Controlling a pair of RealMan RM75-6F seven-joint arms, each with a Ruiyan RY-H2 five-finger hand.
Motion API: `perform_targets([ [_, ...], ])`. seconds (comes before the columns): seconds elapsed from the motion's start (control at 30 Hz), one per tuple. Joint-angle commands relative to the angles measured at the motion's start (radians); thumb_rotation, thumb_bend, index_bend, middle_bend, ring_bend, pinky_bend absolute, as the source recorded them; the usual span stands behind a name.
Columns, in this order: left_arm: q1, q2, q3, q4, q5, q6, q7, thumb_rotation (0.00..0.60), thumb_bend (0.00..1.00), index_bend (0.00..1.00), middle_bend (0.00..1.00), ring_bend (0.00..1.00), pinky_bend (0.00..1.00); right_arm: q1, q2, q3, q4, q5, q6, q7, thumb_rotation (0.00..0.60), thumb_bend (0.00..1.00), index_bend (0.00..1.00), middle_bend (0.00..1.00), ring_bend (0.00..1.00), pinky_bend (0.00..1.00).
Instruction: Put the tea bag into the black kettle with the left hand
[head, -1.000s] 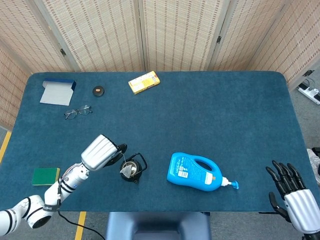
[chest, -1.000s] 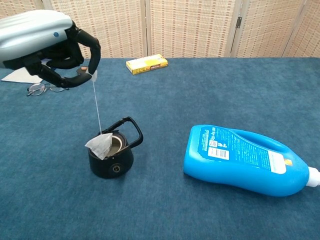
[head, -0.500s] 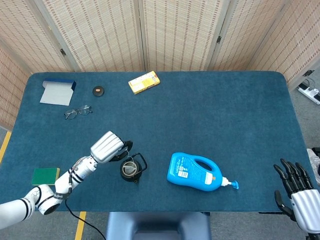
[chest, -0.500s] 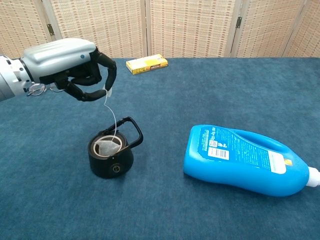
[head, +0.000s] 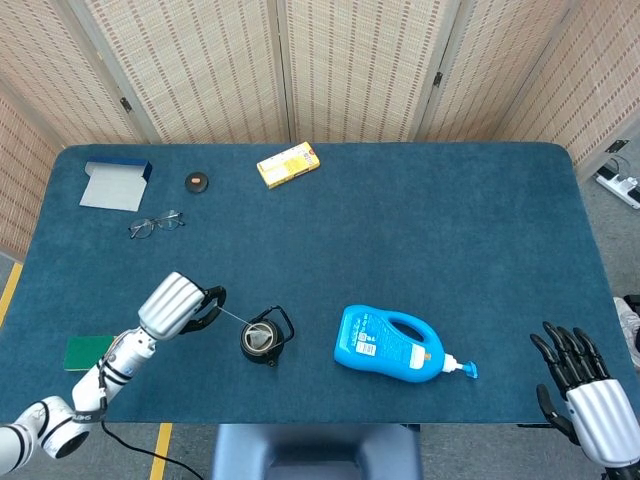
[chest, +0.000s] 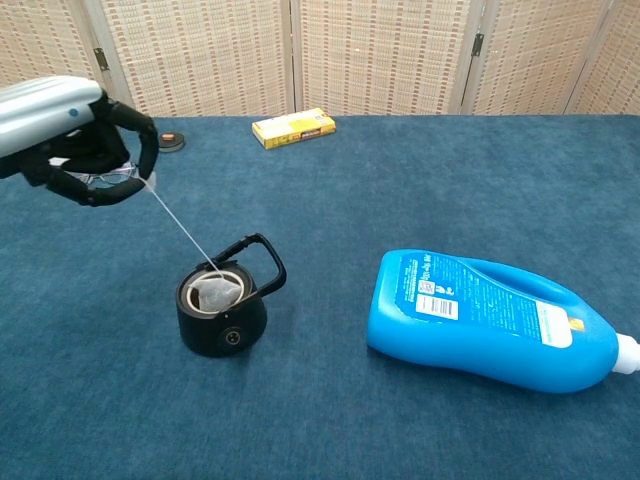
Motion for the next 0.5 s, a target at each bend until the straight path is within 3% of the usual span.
perform_targets([
  [0.03,0.051,0.007,0.036,0.005,-0.002,0.038,-0.011,0.6,0.65,0.73,1.0,1.0,1.0,-0.002,-0.007,-0.008,0.005,-0.019,0.001,-0.016,0.6,0.58,0.0,0.0,0.0,0.0],
  [0.5,0.167,-0.147,0.132,0.128,0.1,0.17,-0.123,0.6,0.66,0.73,1.0,1.0,1.0,-0.036,-0.047,-0.037,0.044,-0.123,0.074,-0.076,0.6,0.58,0.0,0.0,0.0,0.0],
])
